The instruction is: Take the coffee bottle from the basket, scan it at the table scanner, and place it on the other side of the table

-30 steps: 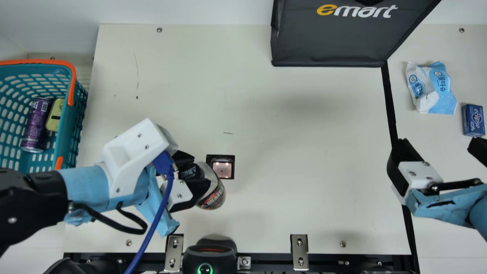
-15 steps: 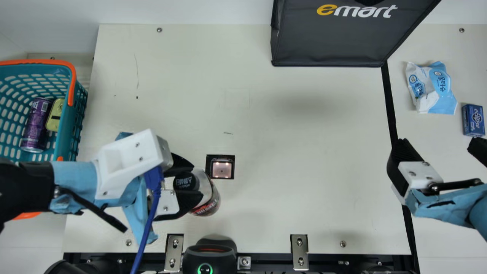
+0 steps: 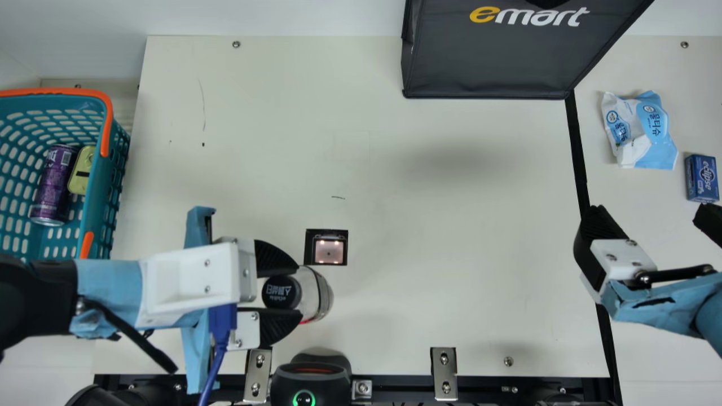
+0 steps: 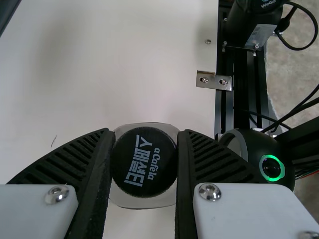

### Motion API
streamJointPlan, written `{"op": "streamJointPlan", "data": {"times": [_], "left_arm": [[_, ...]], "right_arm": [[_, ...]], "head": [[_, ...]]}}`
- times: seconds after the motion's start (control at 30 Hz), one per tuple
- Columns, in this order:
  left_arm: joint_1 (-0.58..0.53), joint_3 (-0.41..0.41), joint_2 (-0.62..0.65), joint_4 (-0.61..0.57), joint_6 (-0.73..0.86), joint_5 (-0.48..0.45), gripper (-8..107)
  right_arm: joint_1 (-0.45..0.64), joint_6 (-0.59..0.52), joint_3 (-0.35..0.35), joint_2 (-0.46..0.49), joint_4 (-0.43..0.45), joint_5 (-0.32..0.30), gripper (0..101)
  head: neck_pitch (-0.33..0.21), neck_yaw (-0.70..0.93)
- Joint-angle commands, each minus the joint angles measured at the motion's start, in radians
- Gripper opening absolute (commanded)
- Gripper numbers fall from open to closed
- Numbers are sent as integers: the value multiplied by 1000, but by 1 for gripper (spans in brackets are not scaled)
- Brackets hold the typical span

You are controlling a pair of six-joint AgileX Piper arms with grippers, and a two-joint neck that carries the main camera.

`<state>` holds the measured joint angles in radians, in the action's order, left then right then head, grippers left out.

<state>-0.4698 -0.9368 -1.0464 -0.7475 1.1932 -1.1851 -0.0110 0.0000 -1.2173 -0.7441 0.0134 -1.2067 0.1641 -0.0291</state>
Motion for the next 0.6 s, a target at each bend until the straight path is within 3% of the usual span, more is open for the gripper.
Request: {"op": "streamJointPlan", "data": {"times": [0.0,0.3,0.57], "left_arm": [[-8,2,4,0,36,4,-8],[-35,9,6,-2,128,30,-8],[-42,9,-48,-2,179,116,-8]], "right_arm": [[0,0,0,0,0,0,95],[0,0,0,0,0,0,95],[0,0,0,0,0,0,95]], "head": [[-26,2],[-26,2],[-26,2]]}}
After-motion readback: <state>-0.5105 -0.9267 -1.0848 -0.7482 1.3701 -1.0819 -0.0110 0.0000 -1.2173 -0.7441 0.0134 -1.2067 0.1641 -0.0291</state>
